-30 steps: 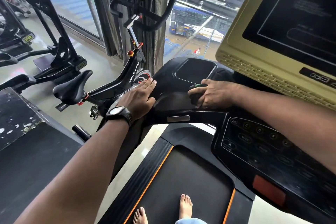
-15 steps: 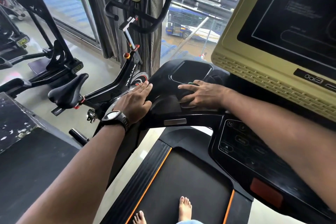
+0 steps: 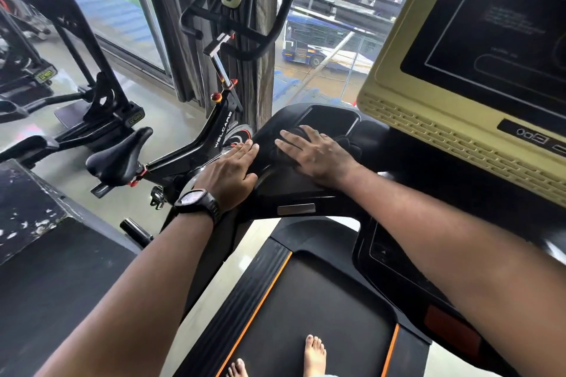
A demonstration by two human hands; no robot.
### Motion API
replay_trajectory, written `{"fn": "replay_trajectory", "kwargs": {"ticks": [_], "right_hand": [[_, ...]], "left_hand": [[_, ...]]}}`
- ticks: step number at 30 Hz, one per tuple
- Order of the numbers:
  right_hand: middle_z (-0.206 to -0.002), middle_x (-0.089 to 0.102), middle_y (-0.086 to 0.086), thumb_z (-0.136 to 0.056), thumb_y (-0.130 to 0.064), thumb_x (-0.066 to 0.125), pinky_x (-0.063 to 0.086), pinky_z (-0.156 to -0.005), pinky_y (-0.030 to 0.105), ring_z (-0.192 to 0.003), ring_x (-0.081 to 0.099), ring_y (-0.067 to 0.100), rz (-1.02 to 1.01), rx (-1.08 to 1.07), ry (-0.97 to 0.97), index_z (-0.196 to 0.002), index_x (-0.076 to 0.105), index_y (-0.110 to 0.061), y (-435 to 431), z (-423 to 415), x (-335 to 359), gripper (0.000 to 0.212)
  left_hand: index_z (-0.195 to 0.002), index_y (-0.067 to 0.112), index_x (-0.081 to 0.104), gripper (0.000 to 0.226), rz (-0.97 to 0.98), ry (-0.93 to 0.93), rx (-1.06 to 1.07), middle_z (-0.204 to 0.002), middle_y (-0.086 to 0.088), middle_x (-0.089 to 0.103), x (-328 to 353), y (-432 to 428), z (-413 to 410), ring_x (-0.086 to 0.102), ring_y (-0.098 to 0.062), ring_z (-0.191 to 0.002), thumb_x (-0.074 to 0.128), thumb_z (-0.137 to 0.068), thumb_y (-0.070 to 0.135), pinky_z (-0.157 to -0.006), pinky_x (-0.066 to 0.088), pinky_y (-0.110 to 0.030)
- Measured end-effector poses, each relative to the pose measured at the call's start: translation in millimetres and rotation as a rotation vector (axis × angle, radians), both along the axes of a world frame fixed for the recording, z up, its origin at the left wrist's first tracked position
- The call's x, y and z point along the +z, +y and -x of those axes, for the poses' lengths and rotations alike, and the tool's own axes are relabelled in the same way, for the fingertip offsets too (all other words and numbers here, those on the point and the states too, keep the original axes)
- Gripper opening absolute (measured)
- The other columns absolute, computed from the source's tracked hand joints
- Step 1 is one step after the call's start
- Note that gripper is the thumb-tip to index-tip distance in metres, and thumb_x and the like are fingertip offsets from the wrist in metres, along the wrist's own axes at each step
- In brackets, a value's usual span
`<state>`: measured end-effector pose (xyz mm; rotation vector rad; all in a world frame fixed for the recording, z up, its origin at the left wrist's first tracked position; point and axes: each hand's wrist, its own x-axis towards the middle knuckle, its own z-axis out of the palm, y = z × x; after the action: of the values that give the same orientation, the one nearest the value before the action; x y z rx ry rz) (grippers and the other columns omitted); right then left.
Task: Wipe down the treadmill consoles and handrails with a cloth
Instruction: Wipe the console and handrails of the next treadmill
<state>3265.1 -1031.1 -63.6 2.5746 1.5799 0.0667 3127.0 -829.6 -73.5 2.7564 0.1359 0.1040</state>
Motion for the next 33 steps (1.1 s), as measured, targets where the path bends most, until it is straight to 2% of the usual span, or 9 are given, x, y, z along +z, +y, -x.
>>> {"fn": "replay_trajectory", "kwargs": {"ticks": [2, 5, 7, 9, 13, 18, 23, 28, 33], "right_hand": [[-0.169, 0.018, -0.003, -0.104, -0.039, 0.044, 0.034, -0.114, 0.057, -0.152, 0.020, 0.039, 0.005, -0.067, 0.085, -0.162, 0.018, -0.029, 16, -1, 11, 0.064], [-0.162, 0.035, 0.000, -0.103, -0.040, 0.047, 0.043, -0.104, 0.056, -0.142, 0.037, 0.038, -0.161, -0.304, 0.246, -0.157, 0.026, -0.024, 26, -3, 17, 0.061], [-0.153, 0.046, 0.005, -0.100, -0.043, 0.050, 0.048, -0.094, 0.055, -0.127, 0.049, 0.041, -0.221, -0.386, 0.175, -0.144, 0.036, -0.017, 27, 7, 12, 0.052], [-0.159, 0.040, 0.006, -0.098, -0.046, 0.051, 0.047, -0.096, 0.056, -0.130, 0.047, 0.044, -0.167, -0.346, 0.043, -0.141, 0.041, -0.017, 25, 20, -1, 0.053], [-0.164, 0.033, 0.002, -0.100, -0.045, 0.049, 0.045, -0.102, 0.055, -0.138, 0.041, 0.042, -0.169, -0.316, 0.129, -0.147, 0.042, -0.020, 34, 6, 4, 0.054], [-0.144, 0.054, 0.004, -0.097, -0.043, 0.053, 0.051, -0.089, 0.047, -0.119, 0.054, 0.039, -0.292, -0.592, 0.098, -0.131, 0.058, -0.016, 71, 6, 4, 0.044], [-0.140, 0.060, -0.002, -0.095, -0.048, 0.052, 0.048, -0.094, 0.049, -0.128, 0.049, 0.034, -0.262, -0.373, 0.070, -0.129, 0.062, -0.024, 73, 3, -1, 0.042], [-0.126, 0.063, 0.003, -0.098, -0.048, 0.049, 0.046, -0.092, 0.048, -0.124, 0.049, 0.035, -0.290, -0.652, 0.196, -0.121, 0.067, -0.021, 89, -20, 18, 0.040], [-0.134, 0.063, -0.003, -0.096, -0.050, 0.051, 0.042, -0.099, 0.051, -0.130, 0.047, 0.031, -0.230, -0.365, 0.117, -0.120, 0.067, -0.027, 95, -7, 16, 0.037]], "left_hand": [[-0.157, 0.016, 0.032, 0.067, -0.001, 0.015, 0.006, -0.163, -0.003, 0.027, 0, 1, 0, 0.023, -0.013, -0.151, 0.044, -0.091, 0.027, -0.120, 0.017, -0.025], [-0.157, 0.019, 0.032, 0.078, 0.006, 0.028, 0.012, -0.163, -0.001, 0.027, 1, 1, 0, 0.022, -0.011, -0.151, 0.034, -0.081, 0.036, -0.120, 0.018, -0.026], [-0.157, 0.020, 0.032, 0.076, 0.001, 0.024, 0.016, -0.163, 0.000, 0.027, 0, 2, 0, 0.022, -0.010, -0.151, 0.036, -0.082, 0.036, -0.120, 0.019, -0.026], [-0.157, 0.020, 0.032, 0.073, -0.003, 0.023, 0.015, -0.163, 0.000, 0.028, 0, 3, 0, 0.023, -0.010, -0.150, 0.039, -0.085, 0.034, -0.120, 0.019, -0.025], [-0.156, 0.020, 0.033, 0.077, 0.002, 0.031, 0.012, -0.163, 0.000, 0.029, 1, 1, 0, 0.025, -0.010, -0.150, 0.035, -0.081, 0.036, -0.119, 0.022, -0.027], [-0.157, 0.019, 0.032, 0.079, 0.010, 0.045, 0.010, -0.163, 0.000, 0.028, 2, 1, 0, 0.024, -0.012, -0.151, 0.035, -0.080, 0.037, -0.121, 0.022, -0.029], [-0.156, 0.020, 0.034, 0.078, 0.030, 0.042, 0.016, -0.163, 0.001, 0.027, 0, 3, 0, 0.023, -0.011, -0.151, 0.036, -0.080, 0.038, -0.122, 0.023, -0.029], [-0.156, 0.017, 0.033, 0.079, 0.047, 0.036, 0.005, -0.164, -0.002, 0.025, 1, 2, 1, 0.020, -0.011, -0.151, 0.036, -0.080, 0.034, -0.120, 0.011, -0.020], [-0.157, 0.016, 0.030, 0.081, 0.061, 0.028, -0.010, -0.164, -0.001, 0.023, -1, 6, -3, 0.019, -0.011, -0.152, 0.036, -0.078, 0.035, -0.121, 0.009, -0.019]]}}
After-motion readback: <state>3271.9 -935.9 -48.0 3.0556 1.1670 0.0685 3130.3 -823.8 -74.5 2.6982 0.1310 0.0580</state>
